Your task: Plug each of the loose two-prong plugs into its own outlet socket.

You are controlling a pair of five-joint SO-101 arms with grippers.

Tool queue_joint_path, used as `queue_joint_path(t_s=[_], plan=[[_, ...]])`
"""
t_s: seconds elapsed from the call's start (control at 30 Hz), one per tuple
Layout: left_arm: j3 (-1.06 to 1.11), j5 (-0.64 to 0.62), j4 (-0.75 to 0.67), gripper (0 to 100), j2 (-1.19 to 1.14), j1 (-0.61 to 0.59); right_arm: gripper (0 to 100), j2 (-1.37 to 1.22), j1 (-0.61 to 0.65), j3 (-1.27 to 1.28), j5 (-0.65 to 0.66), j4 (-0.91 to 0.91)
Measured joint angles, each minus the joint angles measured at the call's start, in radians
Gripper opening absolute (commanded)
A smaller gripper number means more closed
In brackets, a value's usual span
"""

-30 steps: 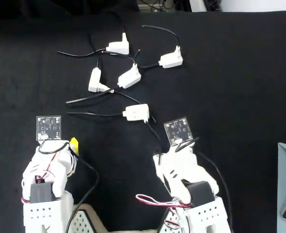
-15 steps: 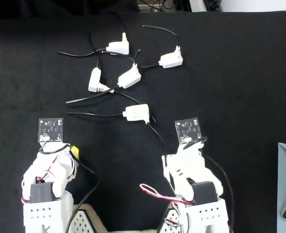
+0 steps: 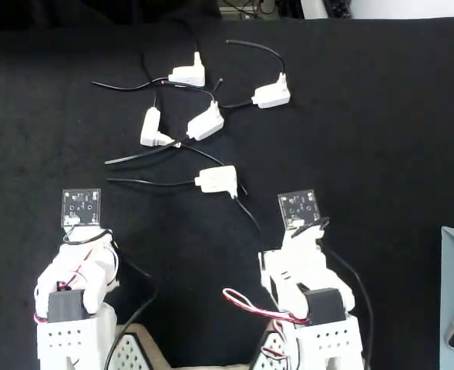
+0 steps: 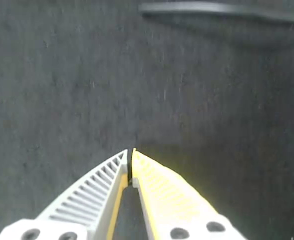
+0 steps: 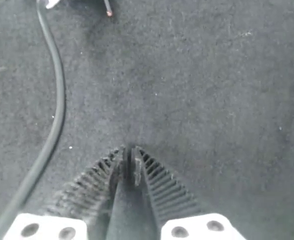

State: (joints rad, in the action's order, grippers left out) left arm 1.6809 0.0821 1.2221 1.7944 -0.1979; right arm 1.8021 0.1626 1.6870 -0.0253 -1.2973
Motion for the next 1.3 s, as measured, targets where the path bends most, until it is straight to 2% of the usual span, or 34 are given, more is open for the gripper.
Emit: queue_joint_path(t_s=[1.3], plan=[[0.0, 0.0, 0.031, 3, 0.0, 0.0, 1.3, 0.002, 0.0, 0.0, 0.0, 0.0]])
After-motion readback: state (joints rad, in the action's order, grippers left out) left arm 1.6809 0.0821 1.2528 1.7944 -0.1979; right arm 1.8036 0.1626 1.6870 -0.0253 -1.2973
